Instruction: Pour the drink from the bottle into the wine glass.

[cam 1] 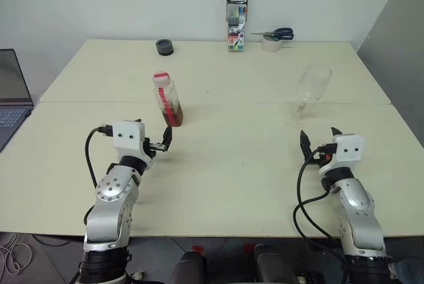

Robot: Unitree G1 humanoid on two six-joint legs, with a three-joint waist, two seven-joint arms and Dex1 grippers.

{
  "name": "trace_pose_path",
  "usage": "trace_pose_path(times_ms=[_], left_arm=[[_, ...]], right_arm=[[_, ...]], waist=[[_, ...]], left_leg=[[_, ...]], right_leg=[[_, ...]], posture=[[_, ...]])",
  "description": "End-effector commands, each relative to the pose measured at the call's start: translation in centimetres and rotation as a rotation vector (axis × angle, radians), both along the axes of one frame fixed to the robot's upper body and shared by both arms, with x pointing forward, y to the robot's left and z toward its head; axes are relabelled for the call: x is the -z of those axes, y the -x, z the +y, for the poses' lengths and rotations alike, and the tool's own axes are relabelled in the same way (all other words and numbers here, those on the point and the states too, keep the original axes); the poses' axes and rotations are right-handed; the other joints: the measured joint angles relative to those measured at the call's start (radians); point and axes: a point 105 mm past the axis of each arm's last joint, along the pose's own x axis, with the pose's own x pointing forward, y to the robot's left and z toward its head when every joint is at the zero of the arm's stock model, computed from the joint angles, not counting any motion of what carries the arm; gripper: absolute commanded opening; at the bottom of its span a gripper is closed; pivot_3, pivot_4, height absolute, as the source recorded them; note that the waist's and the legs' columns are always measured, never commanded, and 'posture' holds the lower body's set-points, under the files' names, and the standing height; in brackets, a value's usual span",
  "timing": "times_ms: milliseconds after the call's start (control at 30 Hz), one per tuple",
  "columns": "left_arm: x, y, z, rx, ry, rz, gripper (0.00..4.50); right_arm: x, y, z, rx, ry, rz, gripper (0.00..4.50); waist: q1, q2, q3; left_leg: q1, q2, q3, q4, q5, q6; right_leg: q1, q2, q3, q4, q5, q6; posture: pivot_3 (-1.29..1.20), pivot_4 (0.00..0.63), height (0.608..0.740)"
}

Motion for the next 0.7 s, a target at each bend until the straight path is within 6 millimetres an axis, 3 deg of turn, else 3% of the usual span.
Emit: trace_pose_path(times_ms=[33, 700], left_arm=[[-1.84, 0.12, -0.11, 0.013, 0.003, -0.074, 4.48], [-2.22, -0.59, -0.27, 0.037, 0.015, -0.051, 4.48]], right_arm=[[-1.10, 0.01, -0.40, 0.013, -0.003, -0.048, 4.50], [-1.40, 0.01, 0.02, -0.025, 0.023, -0.058, 4.50]], waist=[[0.000, 0.000, 0.000], [0.000, 0.000, 0.000]], left_leg=[[0.000, 0.000, 0.000, 0.000, 0.000, 0.000], [0.000, 0.000, 0.000, 0.000, 0.000, 0.000]], right_leg=[[0.000, 0.000, 0.000, 0.000, 0.000, 0.000], [0.000, 0.000, 0.000, 0.000, 0.000, 0.000]], posture=[[0.00, 0.150, 0.740], [0.00, 0.150, 0.740]])
